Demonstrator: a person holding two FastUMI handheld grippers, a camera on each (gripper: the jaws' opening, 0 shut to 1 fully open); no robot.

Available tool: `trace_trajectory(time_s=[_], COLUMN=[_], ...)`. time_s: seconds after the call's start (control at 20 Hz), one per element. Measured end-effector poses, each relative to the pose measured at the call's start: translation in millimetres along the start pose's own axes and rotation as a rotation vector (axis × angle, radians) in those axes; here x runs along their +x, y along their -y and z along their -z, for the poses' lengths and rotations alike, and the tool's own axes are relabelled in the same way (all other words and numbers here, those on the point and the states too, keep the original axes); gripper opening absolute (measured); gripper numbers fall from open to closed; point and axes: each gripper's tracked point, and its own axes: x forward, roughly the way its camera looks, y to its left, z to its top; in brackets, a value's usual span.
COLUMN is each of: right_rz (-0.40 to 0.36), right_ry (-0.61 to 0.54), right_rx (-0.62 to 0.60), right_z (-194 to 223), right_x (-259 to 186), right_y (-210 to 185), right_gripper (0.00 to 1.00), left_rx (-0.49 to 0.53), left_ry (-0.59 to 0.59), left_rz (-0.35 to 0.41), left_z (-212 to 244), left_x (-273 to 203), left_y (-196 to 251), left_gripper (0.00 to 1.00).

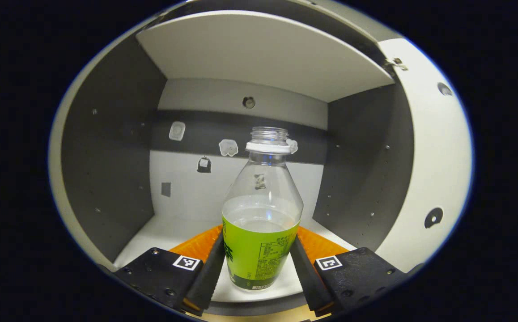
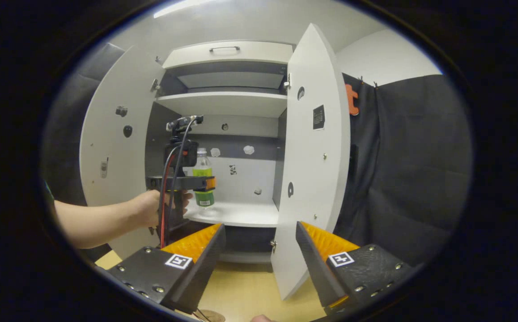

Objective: Grasp the bottle in the cabinet with the left hand and place it on the coaster, then close the right door with the right hand and the left door with the left hand.

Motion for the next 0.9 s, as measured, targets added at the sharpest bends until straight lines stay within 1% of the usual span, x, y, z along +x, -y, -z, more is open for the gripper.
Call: trace_trajectory(time_s=[0.1,0.25,0.3,0.35,0.5,0.55,0.6,0.75,0.9], right_rz=[-0.011,-0.031,-0.037,-0.042,-0.048,-0.049,-0.053,-0.056,-0.055], right_ry=[-0.003,-0.014,-0.016,-0.016,-0.023,-0.025,-0.028,-0.022,-0.03], right_rx=[0.008,0.029,0.034,0.036,0.043,0.049,0.055,0.054,0.052], right_z=[3,9,10,12,18,20,21,23,26], right_x=[-10,-25,-30,-35,-45,-48,-51,-56,-60], right_y=[2,5,6,8,16,18,20,27,33], right_gripper=[0.95,0.95,0.95,0.95,0.95,0.95,0.95,0.95,0.95], left_rx=[0.039,0.036,0.037,0.044,0.066,0.069,0.068,0.031,0.001], left_ry=[0.004,-0.009,0.0,0.012,0.035,0.032,0.027,0.028,0.028], left_rz=[-0.016,-0.032,-0.04,-0.048,-0.065,-0.072,-0.076,-0.075,-0.077], left_z=[-1,3,1,-1,-2,1,5,23,55], left_x=[-26,-63,-74,-85,-118,-128,-140,-168,-194], left_y=[5,13,13,14,18,20,21,27,29], left_gripper=[0.79,0.79,0.77,0.79,0.79,0.81,0.79,0.79,0.79])
